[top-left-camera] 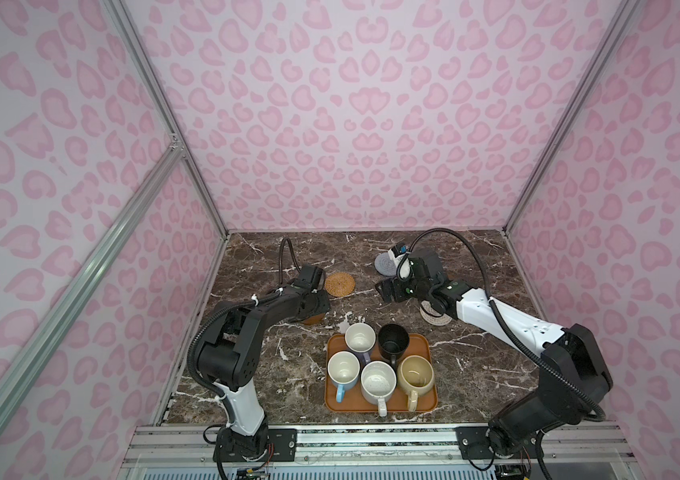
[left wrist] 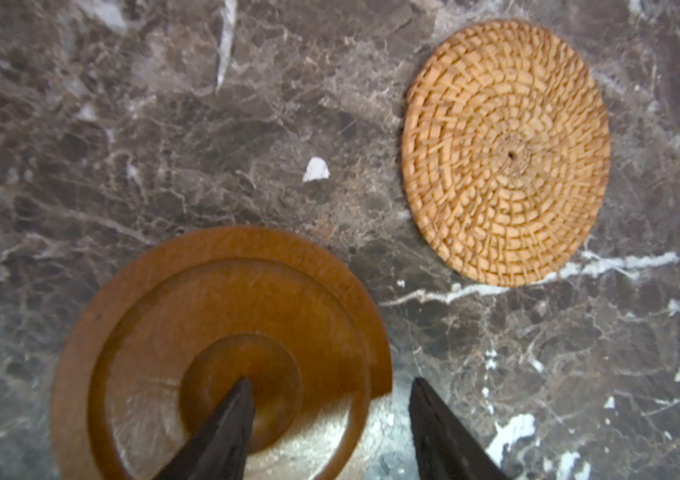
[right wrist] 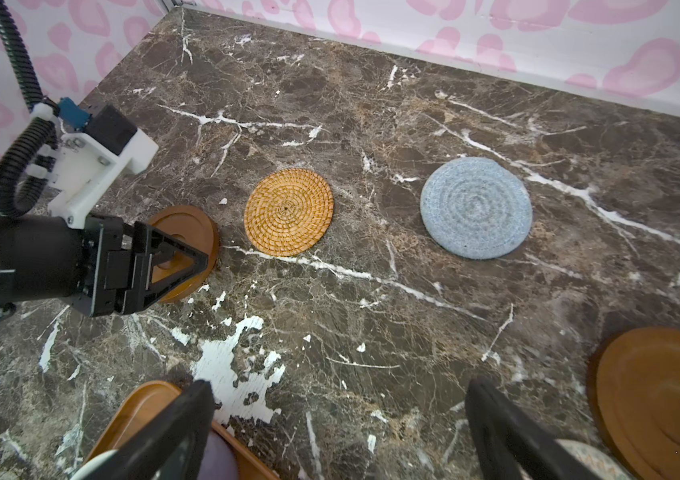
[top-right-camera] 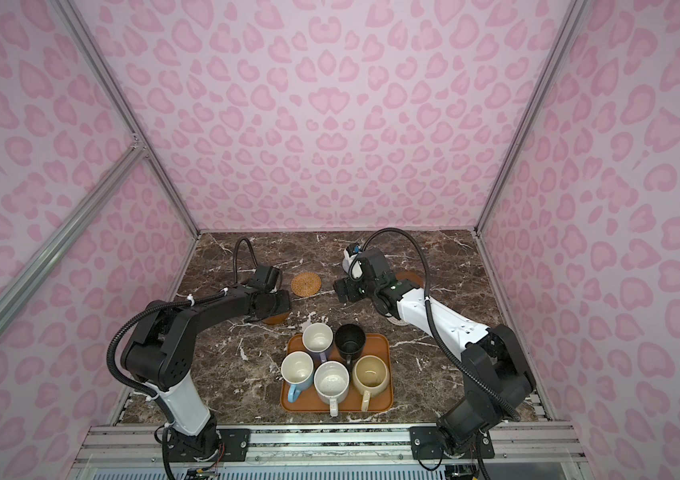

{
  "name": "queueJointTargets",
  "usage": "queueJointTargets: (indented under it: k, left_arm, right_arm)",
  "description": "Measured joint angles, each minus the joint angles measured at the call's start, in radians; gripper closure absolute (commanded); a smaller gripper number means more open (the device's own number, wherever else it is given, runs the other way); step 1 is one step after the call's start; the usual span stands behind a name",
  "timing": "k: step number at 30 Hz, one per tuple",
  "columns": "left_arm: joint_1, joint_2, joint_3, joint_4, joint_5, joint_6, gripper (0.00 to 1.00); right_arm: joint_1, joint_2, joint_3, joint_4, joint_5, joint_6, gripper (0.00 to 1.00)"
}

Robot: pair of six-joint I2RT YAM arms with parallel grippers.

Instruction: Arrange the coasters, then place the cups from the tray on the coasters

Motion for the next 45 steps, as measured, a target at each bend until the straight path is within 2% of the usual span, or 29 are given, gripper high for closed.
queueJointTargets:
  k: [7,12,20,26,34,45]
  left_arm:
    - [-0.003,0.073,0.078,-0.004,-0.039,-0.004,0.5]
    - [-0.002,0.124,0.142,-0.002,-0.061,-0.004,0.52]
    - [0.017,0.226,0.285,-0.022,-0.08,-0.003,0.52]
    - [0.037,0.283,0.372,-0.026,-0.053,-0.003,0.52]
    - [0.061,0.296,0.4,-0.042,-0.024,-0.003,0.52]
    - [0.068,0.301,0.416,-0.055,-0.024,-0.003,0.48]
  right_arm:
    - [0.0,0.036,0.04,-0.037,0.001,-0.01,0.03]
    - [0.0,0.064,0.05,-0.061,0.008,-0.016,0.03]
    - [-0.002,0.079,0.06,-0.082,0.027,-0.023,0.03]
    - [-0.002,0.085,0.064,-0.083,0.027,-0.023,0.03]
    - [-0.002,0.122,0.093,-0.068,-0.005,0.002,0.04]
    - [-0.002,0.208,0.155,-0.028,-0.122,0.064,0.05]
